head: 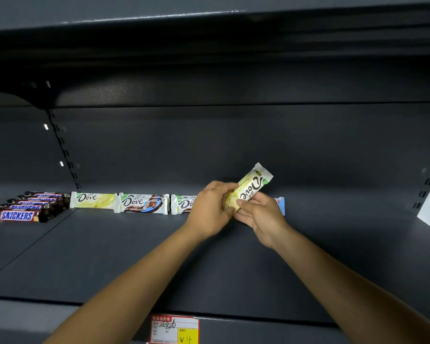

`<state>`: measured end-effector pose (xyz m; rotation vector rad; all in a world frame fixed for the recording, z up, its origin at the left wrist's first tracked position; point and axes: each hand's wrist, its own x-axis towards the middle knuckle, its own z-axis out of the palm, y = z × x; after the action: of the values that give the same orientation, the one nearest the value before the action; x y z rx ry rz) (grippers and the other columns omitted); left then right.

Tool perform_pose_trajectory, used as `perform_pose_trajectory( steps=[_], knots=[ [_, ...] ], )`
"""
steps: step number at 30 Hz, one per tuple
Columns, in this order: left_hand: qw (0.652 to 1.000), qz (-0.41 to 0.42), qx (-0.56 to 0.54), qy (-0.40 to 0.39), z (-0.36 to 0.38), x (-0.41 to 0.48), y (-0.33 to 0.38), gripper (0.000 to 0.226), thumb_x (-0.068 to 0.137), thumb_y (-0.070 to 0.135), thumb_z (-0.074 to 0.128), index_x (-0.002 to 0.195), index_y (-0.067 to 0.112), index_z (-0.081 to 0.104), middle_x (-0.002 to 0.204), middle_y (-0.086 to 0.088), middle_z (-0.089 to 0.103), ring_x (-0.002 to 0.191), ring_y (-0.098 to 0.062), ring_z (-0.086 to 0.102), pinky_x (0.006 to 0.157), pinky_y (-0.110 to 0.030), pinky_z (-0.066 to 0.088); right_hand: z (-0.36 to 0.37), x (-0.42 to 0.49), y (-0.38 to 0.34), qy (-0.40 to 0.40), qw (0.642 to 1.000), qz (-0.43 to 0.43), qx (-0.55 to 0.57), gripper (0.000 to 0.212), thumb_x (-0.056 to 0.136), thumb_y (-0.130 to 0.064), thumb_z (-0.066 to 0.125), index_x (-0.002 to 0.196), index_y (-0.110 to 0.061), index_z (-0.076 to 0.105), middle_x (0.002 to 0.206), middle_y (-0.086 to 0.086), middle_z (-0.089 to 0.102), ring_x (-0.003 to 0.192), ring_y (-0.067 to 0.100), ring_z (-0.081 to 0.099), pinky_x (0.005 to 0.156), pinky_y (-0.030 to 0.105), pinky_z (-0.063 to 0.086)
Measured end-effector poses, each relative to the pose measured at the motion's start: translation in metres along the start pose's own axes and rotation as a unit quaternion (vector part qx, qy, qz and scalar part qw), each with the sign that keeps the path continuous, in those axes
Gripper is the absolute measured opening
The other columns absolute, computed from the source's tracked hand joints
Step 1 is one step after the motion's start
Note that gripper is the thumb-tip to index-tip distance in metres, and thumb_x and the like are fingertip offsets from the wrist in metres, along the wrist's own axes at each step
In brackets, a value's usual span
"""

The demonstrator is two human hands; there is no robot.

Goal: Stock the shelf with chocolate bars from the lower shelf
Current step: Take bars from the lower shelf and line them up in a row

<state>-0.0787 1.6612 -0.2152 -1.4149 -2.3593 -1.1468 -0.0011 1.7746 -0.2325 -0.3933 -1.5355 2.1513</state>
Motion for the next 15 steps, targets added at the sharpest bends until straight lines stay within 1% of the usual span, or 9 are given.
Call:
perform_pose_trajectory(
  steps=[3, 6, 8, 13, 15],
  knots=[
    [0.999, 0.014, 0.047, 0.006, -0.004, -0.007, -0.007, 0.054, 0.074, 0.016, 0.073, 0.125, 0.017, 0.056, 0.118, -0.001, 0.057, 0.107, -0.016, 0.055, 0.089, -0.016, 0.037, 0.009, 0.001, 0.005, 0.005, 0.999, 0.02, 0.043, 0.025, 0.09, 0.006, 0.052, 0.112, -0.003, 0.059, 0.105, 0.014, 0.067, 0.095, 0.023, 0.067, 0.079, 0.032, 0.055],
    [0.996, 0.013, 0.078, 0.035, -0.011, -0.011, -0.015, 0.05, 0.074, 0.022, 0.074, 0.121, 0.018, 0.058, 0.114, -0.002, 0.06, 0.103, -0.017, 0.056, 0.086, -0.023, 0.041, 0.023, -0.001, 0.009, -0.002, 0.998, 0.018, 0.06, 0.023, 0.089, 0.01, 0.05, 0.108, -0.001, 0.058, 0.1, 0.013, 0.067, 0.094, 0.022, 0.066, 0.078, 0.03, 0.056],
    [0.995, 0.011, 0.092, 0.038, -0.016, -0.013, -0.021, 0.048, 0.074, 0.026, 0.074, 0.119, 0.02, 0.058, 0.11, -0.002, 0.062, 0.101, -0.018, 0.057, 0.083, -0.026, 0.044, 0.032, -0.001, 0.012, -0.006, 0.998, 0.014, 0.058, 0.021, 0.09, 0.01, 0.049, 0.103, -0.003, 0.059, 0.098, 0.012, 0.067, 0.092, 0.022, 0.067, 0.078, 0.03, 0.056],
    [0.992, -0.001, 0.114, 0.046, -0.038, -0.021, -0.043, 0.047, 0.076, 0.029, 0.072, 0.12, 0.021, 0.057, 0.11, -0.002, 0.062, 0.098, -0.019, 0.059, 0.082, -0.031, 0.048, 0.059, 0.0, 0.019, -0.014, 0.999, 0.02, 0.035, 0.017, 0.094, 0.002, 0.048, 0.099, -0.008, 0.062, 0.095, 0.008, 0.07, 0.087, 0.016, 0.068, 0.073, 0.025, 0.056],
    [0.992, -0.008, 0.118, 0.047, -0.049, -0.025, -0.055, 0.048, 0.076, 0.032, 0.072, 0.121, 0.022, 0.057, 0.111, -0.001, 0.062, 0.098, -0.019, 0.059, 0.082, -0.033, 0.048, 0.075, 0.003, 0.023, -0.014, 0.999, 0.025, 0.024, 0.017, 0.095, -0.002, 0.048, 0.101, -0.009, 0.062, 0.097, 0.008, 0.07, 0.088, 0.016, 0.068, 0.074, 0.025, 0.055]
  ],
)
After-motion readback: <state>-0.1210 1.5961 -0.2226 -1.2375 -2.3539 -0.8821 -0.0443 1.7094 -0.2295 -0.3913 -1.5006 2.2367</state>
